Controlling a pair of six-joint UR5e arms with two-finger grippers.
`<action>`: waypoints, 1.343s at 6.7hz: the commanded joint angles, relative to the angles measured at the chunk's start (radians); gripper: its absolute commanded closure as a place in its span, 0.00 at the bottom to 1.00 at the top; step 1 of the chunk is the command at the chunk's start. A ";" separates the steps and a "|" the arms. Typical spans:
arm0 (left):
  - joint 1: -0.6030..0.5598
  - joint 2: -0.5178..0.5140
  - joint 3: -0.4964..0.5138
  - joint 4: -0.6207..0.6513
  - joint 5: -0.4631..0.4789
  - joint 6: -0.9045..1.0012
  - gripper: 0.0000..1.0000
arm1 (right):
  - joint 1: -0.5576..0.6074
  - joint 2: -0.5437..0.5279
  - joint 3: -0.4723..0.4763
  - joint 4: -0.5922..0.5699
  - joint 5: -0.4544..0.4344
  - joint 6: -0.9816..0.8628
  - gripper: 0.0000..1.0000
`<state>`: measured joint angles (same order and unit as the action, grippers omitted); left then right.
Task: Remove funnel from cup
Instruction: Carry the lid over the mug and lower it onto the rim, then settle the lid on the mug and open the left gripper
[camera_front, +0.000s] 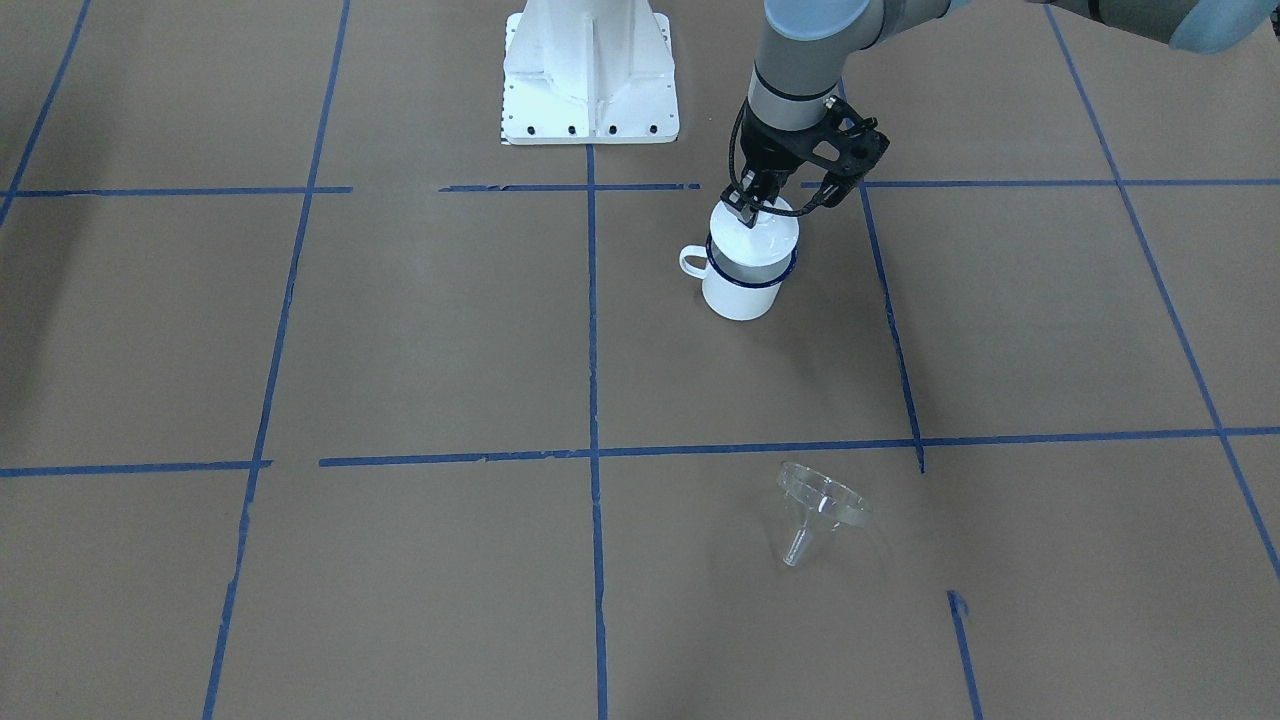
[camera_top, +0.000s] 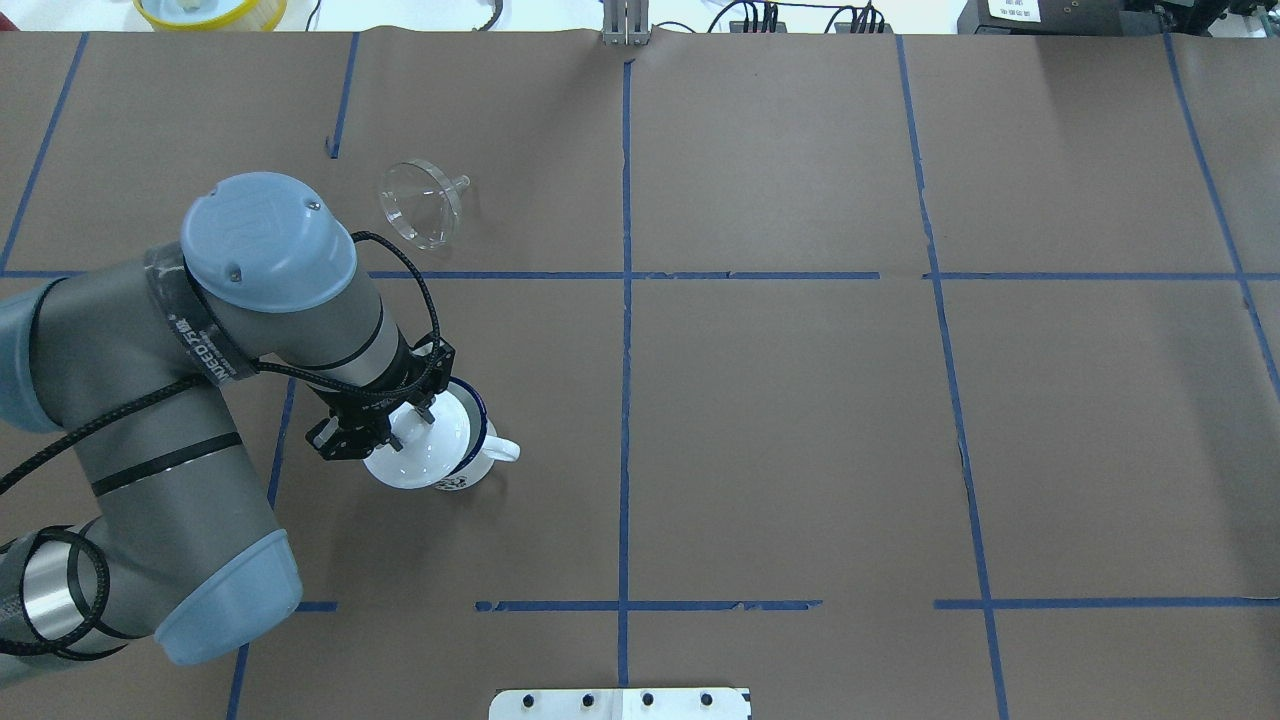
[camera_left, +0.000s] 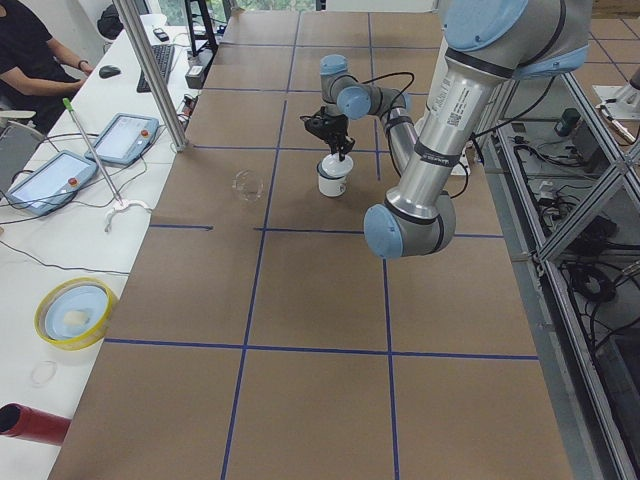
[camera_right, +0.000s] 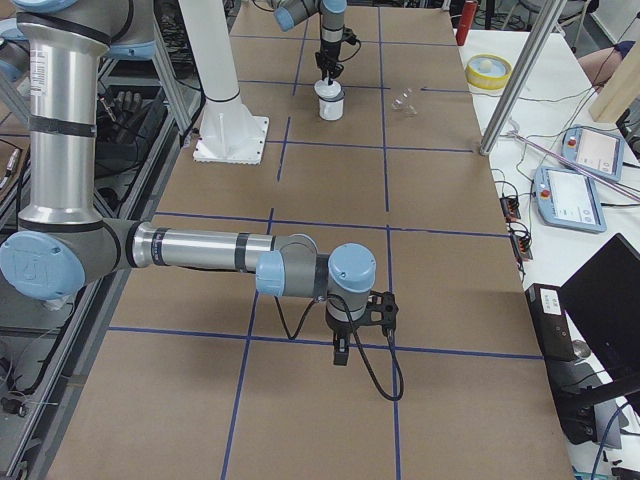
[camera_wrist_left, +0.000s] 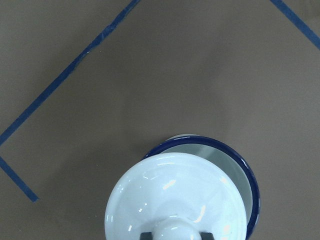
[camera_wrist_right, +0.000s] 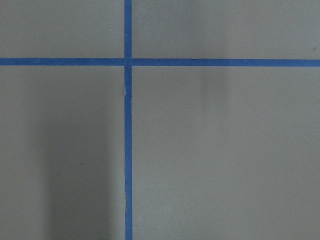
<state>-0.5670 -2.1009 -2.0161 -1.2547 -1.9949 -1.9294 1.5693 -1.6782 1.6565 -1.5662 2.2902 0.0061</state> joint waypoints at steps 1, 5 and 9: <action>0.001 -0.008 0.016 -0.002 0.005 0.004 1.00 | 0.000 0.000 0.000 0.000 0.000 0.000 0.00; 0.001 -0.013 0.019 -0.003 0.008 0.015 1.00 | 0.000 0.000 0.000 0.000 0.000 0.000 0.00; 0.001 -0.014 0.026 -0.005 0.022 0.018 1.00 | 0.000 0.000 0.000 0.000 0.000 0.000 0.00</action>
<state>-0.5660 -2.1143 -1.9903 -1.2592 -1.9735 -1.9116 1.5693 -1.6782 1.6567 -1.5662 2.2902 0.0061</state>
